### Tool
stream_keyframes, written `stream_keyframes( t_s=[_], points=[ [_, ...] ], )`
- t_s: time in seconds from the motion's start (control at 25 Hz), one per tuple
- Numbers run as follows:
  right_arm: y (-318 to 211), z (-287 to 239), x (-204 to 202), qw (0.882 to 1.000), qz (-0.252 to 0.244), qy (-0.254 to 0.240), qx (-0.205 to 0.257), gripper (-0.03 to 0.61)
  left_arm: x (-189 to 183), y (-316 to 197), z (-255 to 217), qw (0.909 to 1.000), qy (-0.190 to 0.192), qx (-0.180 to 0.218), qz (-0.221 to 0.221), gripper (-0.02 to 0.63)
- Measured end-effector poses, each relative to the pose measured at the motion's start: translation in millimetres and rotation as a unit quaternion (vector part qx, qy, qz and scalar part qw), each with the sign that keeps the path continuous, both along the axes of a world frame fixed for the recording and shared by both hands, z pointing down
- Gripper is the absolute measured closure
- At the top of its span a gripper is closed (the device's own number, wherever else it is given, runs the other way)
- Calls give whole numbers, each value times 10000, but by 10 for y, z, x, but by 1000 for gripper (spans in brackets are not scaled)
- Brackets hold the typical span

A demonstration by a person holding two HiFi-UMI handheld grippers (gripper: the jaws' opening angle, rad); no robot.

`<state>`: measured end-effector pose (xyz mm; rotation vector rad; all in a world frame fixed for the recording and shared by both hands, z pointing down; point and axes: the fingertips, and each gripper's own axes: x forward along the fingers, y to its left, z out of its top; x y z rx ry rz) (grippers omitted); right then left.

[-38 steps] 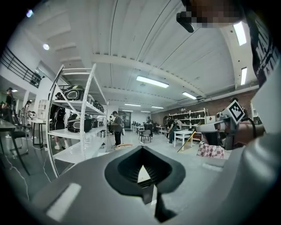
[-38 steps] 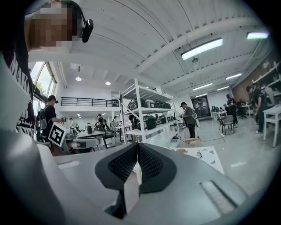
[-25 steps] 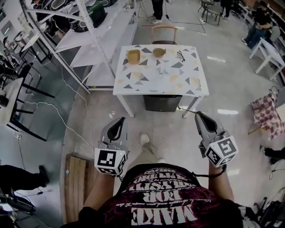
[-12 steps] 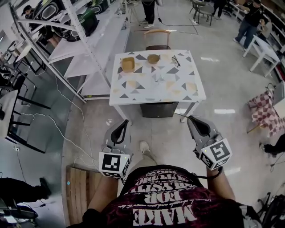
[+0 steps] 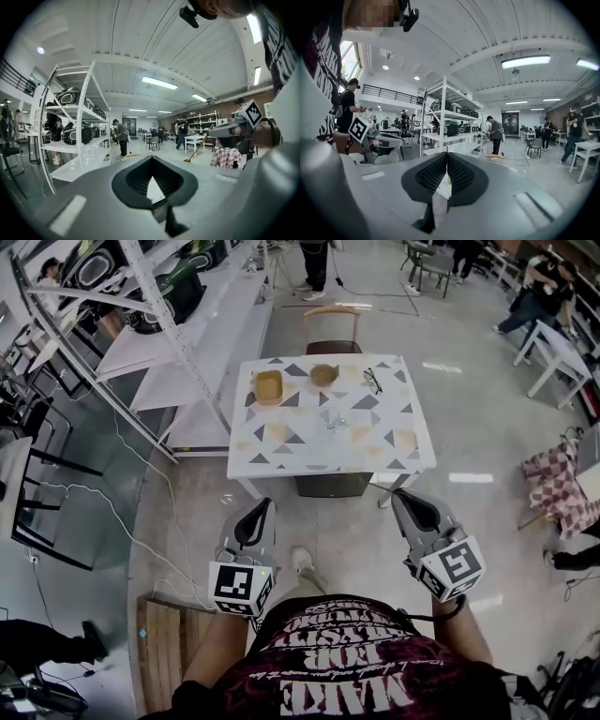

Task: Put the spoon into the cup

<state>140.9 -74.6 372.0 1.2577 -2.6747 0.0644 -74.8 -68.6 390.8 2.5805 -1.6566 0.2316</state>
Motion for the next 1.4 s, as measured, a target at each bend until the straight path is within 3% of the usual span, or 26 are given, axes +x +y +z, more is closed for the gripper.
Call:
stream_keyframes(
  t_s=[0.4, 0.88, 1.24, 1.4],
  points=[
    [-570, 121, 69, 9994, 230, 17, -255, 543, 134, -681, 110, 9993, 3, -173, 331, 612],
    [-1215, 183, -154, 9983, 328, 66, -473, 543, 40, -1383, 261, 9972, 86, -416, 622, 612],
    [-1664, 85, -457, 9984, 388, 160, -388, 543, -235, -1922, 276, 9968, 75, -336, 720, 612],
    [-1796, 53, -580, 9982, 455, 181, -337, 543, -356, -2123, 109, 9970, 320, -188, 679, 612]
  ],
)
